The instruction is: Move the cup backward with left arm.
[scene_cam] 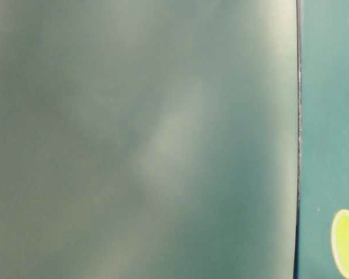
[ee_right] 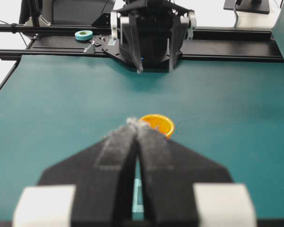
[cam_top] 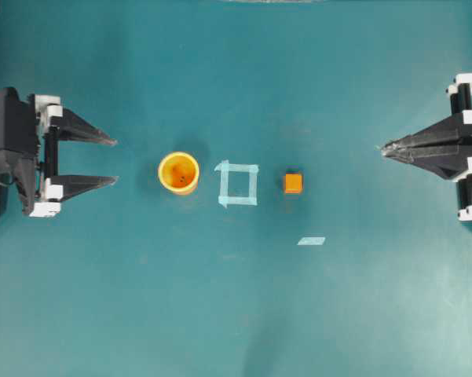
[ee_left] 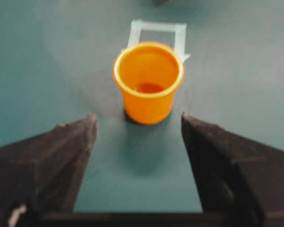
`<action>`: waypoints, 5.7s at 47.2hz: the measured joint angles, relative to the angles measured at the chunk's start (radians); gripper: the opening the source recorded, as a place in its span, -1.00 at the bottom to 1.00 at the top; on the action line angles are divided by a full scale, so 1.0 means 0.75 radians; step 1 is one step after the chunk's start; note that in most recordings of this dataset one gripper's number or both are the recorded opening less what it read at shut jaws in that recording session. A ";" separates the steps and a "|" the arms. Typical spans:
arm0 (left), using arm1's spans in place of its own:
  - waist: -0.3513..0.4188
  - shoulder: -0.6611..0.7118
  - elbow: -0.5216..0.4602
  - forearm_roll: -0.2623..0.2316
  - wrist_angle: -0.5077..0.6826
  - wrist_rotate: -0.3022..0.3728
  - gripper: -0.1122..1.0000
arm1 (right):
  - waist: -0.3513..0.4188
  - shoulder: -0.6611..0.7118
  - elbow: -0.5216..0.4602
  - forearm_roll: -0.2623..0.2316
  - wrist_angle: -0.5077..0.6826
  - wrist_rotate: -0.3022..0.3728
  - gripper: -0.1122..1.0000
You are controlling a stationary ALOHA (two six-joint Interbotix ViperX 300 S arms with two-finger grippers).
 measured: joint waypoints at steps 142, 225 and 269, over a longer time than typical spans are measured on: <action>-0.004 0.939 -0.331 -0.002 -0.579 0.020 0.36 | 0.000 -0.006 -0.035 0.000 0.014 0.006 -0.81; 0.681 0.982 -0.585 0.008 -0.299 0.020 0.36 | 0.000 -0.006 -0.041 0.000 0.014 0.008 -0.81; 0.771 1.023 -0.640 0.008 -0.280 0.010 0.36 | 0.000 -0.006 -0.059 0.000 0.029 0.008 -0.81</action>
